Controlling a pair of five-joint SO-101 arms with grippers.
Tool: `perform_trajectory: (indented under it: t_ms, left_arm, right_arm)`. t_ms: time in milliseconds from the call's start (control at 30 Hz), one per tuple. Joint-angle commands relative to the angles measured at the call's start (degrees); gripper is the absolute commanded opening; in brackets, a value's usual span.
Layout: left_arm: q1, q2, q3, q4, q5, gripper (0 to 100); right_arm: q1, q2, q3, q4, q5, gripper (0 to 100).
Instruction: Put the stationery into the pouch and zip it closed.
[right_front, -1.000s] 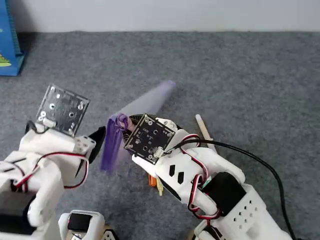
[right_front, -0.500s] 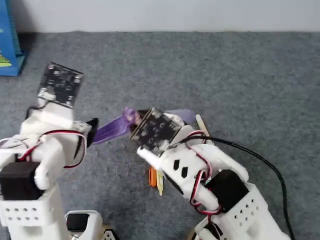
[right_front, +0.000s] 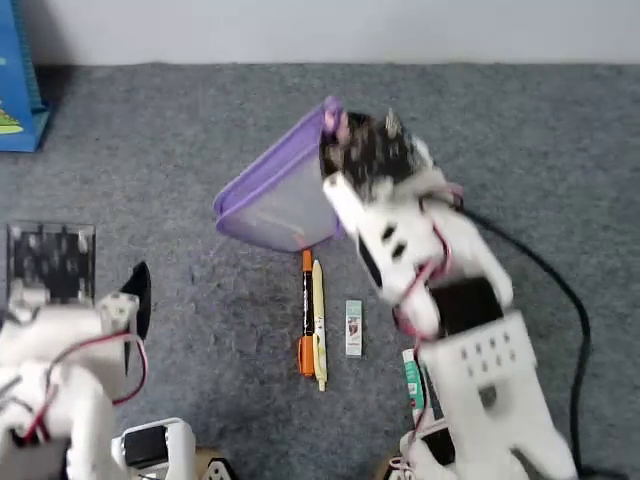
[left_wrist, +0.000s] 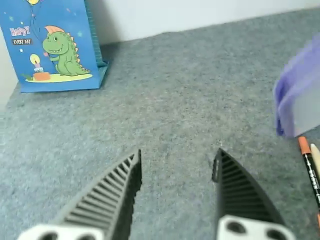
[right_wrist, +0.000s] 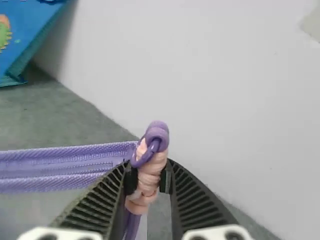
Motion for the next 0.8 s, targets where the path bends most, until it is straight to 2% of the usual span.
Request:
perform_trajectory:
  t_ms: [0, 133, 400, 567, 767]
  left_arm:
    - [-0.3, -7.3, 2.5, -0.4, 0.6, 23]
    - [-0.3, -13.1, 6.0, -0.4, 0.6, 23]
    - [-0.4, -15.6, 9.3, 0.5, 0.7, 23]
    - [-0.4, -15.7, 9.3, 0.8, 2.0, 23]
    - [-0.4, -15.7, 9.3, 0.8, 2.2, 23]
  right_arm:
    - [2.1, 12.1, -15.8, -1.8, -0.4, 0.7]
    - [2.3, 26.2, -32.4, 0.2, -0.3, 0.7]
    - [1.4, 49.7, -64.2, 11.7, 7.8, 0.7]
    - [1.3, 54.0, -78.0, 22.8, 7.7, 0.7]
    - [2.9, 54.3, -85.4, 32.8, 8.1, 0.7]
